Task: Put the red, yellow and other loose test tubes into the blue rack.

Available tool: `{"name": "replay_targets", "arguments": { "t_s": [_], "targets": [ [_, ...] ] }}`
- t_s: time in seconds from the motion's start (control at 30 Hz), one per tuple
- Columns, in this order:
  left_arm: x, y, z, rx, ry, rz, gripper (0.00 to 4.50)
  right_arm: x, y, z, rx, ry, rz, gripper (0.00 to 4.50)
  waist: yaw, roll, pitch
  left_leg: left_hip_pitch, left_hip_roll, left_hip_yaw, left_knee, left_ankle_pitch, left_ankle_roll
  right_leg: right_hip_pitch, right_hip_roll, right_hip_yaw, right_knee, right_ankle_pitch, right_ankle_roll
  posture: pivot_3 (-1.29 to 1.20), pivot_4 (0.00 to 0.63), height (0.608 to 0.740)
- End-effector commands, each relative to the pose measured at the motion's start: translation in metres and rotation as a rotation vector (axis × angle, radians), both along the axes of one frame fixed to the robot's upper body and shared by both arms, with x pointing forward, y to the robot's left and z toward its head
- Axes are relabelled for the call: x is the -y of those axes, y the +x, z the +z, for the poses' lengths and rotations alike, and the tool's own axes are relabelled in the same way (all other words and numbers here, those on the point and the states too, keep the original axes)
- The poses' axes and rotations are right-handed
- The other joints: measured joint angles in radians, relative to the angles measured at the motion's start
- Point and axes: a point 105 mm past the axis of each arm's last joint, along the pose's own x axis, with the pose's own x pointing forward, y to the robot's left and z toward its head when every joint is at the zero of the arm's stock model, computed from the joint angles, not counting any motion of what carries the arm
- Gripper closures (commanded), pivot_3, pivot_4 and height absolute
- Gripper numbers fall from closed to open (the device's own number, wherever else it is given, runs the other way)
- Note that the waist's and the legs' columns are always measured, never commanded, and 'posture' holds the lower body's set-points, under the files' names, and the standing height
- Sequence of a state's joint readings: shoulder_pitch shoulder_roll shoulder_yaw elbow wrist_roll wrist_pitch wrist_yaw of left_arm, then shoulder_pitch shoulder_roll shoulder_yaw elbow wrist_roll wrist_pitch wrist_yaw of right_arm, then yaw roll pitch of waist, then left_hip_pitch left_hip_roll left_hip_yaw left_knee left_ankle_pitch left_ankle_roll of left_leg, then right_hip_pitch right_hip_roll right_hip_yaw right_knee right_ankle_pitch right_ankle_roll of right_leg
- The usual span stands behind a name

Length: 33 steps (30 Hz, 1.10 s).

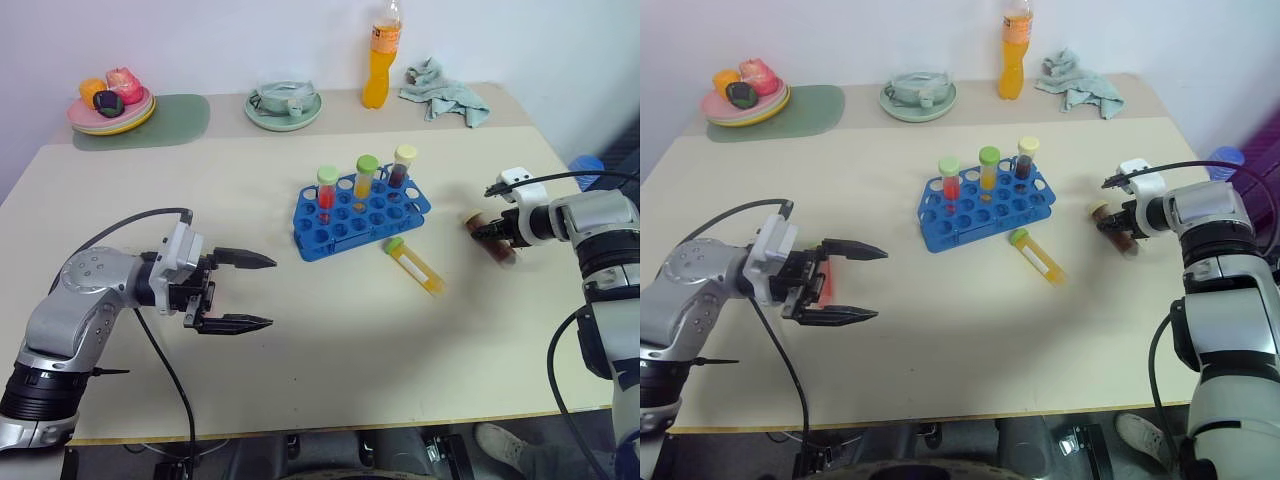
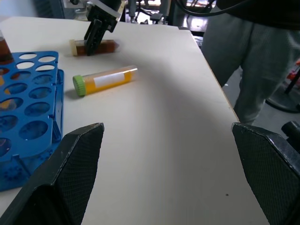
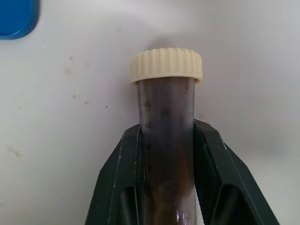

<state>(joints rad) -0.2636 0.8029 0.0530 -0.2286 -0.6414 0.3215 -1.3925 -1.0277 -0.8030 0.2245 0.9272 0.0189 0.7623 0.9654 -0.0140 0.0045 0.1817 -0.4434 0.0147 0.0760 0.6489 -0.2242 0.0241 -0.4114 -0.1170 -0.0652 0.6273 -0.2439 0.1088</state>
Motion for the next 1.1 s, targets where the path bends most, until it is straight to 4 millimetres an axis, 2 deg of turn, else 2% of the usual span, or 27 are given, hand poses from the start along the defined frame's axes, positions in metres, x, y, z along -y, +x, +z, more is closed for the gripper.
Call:
{"name": "replay_targets", "arguments": {
  "t_s": [0.03,0.13,0.27,0.37,0.5,0.57,0.63,0.77,0.87,0.97,1.1],
  "targets": [
    [0.004,-0.003,0.006,0.032,-0.007,-0.019,0.0,-0.008,0.002,0.014,0.05,0.014,0.069,3.69,0.0,0.0,0.0,0.0,0.0,0.0,0.0,0.0,0.0,0.0,0.0,0.0,0.0,0.0,0.0,0.0,0.15,0.74],
    [0.005,-0.003,0.007,0.035,-0.013,-0.01,0.0,-0.022,-0.009,0.038,0.126,0.085,0.198,3.69,0.003,0.0,0.0,0.0,0.0,0.001,0.0,0.0,0.0,-0.001,0.0,0.001,0.001,0.0,0.0,0.0,0.15,0.74],
    [0.005,-0.002,0.007,0.044,-0.02,0.009,0.0,-0.05,-0.039,0.069,0.257,0.168,0.405,3.69,0.01,0.0,0.0,-0.001,0.0,0.0,0.0,0.0,0.0,-0.002,-0.001,0.001,0.002,-0.001,0.001,0.0,0.15,0.74],
    [0.005,0.001,0.009,0.05,-0.035,0.035,0.0,-0.072,-0.061,0.083,0.36,0.232,0.49,3.69,0.006,0.0,0.0,0.0,0.0,0.0,0.001,0.0,0.0,-0.001,-0.001,0.001,0.003,-0.001,0.001,0.0,0.15,0.74],
    [0.006,0.008,0.012,0.063,-0.07,0.078,0.0,-0.103,-0.062,0.105,0.723,0.472,0.48,3.69,-0.001,-0.002,-0.001,0.002,0.002,0.0,0.001,0.0,-0.001,0.0,0.0,0.001,0.003,-0.001,0.001,0.0,0.15,0.74],
    [0.01,0.012,0.015,0.069,-0.112,0.096,0.0,-0.111,-0.058,0.107,0.841,0.613,0.44,3.69,0.002,-0.002,-0.001,0.002,0.002,-0.001,0.001,0.0,-0.001,0.0,0.0,0.002,0.003,-0.001,0.001,0.0,0.15,0.74],
    [0.015,0.016,0.017,0.072,-0.15,0.108,0.0,-0.119,-0.053,0.104,0.947,0.662,0.393,3.69,0.009,-0.002,-0.001,0.002,0.001,0.0,0.001,0.001,-0.001,0.0,0.0,0.002,0.003,-0.001,0.001,0.0,0.15,0.74],
    [0.023,0.021,0.016,0.07,-0.189,0.128,0.0,-0.125,-0.029,0.091,1.125,0.589,0.209,3.69,0.013,-0.002,-0.001,0.001,0.0,0.0,0.002,0.001,-0.001,0.001,0.0,0.002,0.003,0.0,0.002,0.0,0.15,0.74],
    [0.024,0.024,0.018,0.077,-0.212,0.147,0.0,-0.131,-0.016,0.077,1.203,0.548,0.135,3.69,0.009,-0.002,-0.001,0.001,-0.001,0.0,0.002,0.001,-0.001,0.001,0.0,0.002,0.004,0.0,0.002,0.0,0.15,0.74],
    [0.024,0.028,0.02,0.087,-0.227,0.166,0.0,-0.13,-0.004,0.062,1.228,0.525,0.075,3.69,0.0,-0.002,-0.001,0.001,-0.001,0.0,0.002,0.001,-0.002,0.001,0.001,0.002,0.004,0.0,0.002,0.0,0.15,0.74],
    [0.028,0.03,0.021,0.085,-0.251,0.172,0.0,-0.127,0.008,0.055,1.255,0.523,0.013,3.69,-0.004,-0.002,-0.001,0.001,0.0,0.0,0.001,0.003,-0.005,0.0,0.001,0.002,0.004,0.0,0.002,0.0,0.15,0.74]
  ]
}}
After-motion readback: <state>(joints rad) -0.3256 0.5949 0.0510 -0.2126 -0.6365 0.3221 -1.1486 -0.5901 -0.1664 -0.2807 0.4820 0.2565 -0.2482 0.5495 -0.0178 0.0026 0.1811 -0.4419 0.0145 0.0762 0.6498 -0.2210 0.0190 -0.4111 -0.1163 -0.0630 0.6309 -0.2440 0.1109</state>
